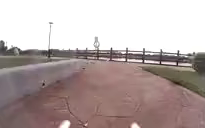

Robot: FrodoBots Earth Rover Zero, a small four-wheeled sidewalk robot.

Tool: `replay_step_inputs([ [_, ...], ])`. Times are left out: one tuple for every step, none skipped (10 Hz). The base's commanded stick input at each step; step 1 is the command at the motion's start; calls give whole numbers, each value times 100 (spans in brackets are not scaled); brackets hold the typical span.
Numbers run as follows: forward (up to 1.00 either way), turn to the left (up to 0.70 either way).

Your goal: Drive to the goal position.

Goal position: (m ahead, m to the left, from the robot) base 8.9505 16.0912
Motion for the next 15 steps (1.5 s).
replay_step_inputs([
  [100, 0],
  [100, 0],
  [100, 0],
  [100, 0],
  [100, 0],
  [100, 0],
  [100, 0],
  [100, 0],
  [100, 0],
  [100, -4],
  [100, -22],
  [100, -35],
  [100, -35],
  [100, -32],
  [100, -21],
])
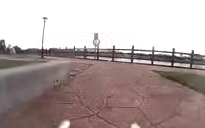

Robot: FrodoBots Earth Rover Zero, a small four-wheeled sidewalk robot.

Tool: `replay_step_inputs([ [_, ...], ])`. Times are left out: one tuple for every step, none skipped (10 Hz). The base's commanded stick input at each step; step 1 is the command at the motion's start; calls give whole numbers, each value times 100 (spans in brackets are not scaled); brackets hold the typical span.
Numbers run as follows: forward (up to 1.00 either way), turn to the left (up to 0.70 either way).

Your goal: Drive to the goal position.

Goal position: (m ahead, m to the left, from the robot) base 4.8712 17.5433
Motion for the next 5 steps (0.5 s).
replay_step_inputs([
  [100, -8],
  [100, 0],
  [100, 0],
  [100, 0],
  [100, 0],
])
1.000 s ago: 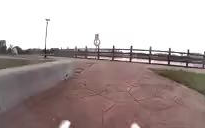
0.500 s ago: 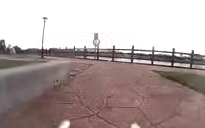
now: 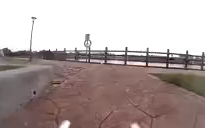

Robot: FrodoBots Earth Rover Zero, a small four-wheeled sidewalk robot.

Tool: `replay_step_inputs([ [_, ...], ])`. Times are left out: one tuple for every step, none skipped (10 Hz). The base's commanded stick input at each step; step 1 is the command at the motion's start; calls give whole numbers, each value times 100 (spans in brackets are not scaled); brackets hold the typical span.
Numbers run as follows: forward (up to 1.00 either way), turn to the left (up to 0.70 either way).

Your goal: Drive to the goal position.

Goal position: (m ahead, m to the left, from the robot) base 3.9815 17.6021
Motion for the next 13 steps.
replay_step_inputs([
  [100, 0],
  [100, 0],
  [100, 0],
  [100, 0],
  [100, 0],
  [100, 0],
  [100, 0],
  [100, 0],
  [100, 0],
  [100, 0],
  [100, 1],
  [100, 3],
  [100, 4],
])
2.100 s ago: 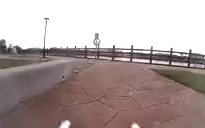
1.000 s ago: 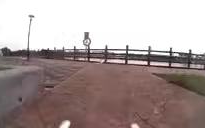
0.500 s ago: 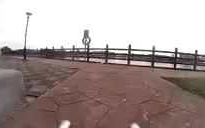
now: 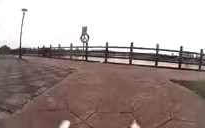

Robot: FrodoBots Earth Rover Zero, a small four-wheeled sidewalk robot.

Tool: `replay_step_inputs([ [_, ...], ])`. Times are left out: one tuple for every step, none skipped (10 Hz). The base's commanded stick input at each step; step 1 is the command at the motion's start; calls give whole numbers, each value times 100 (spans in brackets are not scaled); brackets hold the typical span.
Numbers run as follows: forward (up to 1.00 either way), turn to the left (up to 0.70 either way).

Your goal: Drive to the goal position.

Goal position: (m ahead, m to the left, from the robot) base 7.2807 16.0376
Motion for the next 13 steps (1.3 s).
replay_step_inputs([
  [100, 8],
  [100, 23],
  [100, 33],
  [100, 40],
  [100, 40],
  [100, 40],
  [100, 40],
  [100, 40],
  [100, 40],
  [100, 40],
  [100, 40],
  [100, 40],
  [100, 40],
])
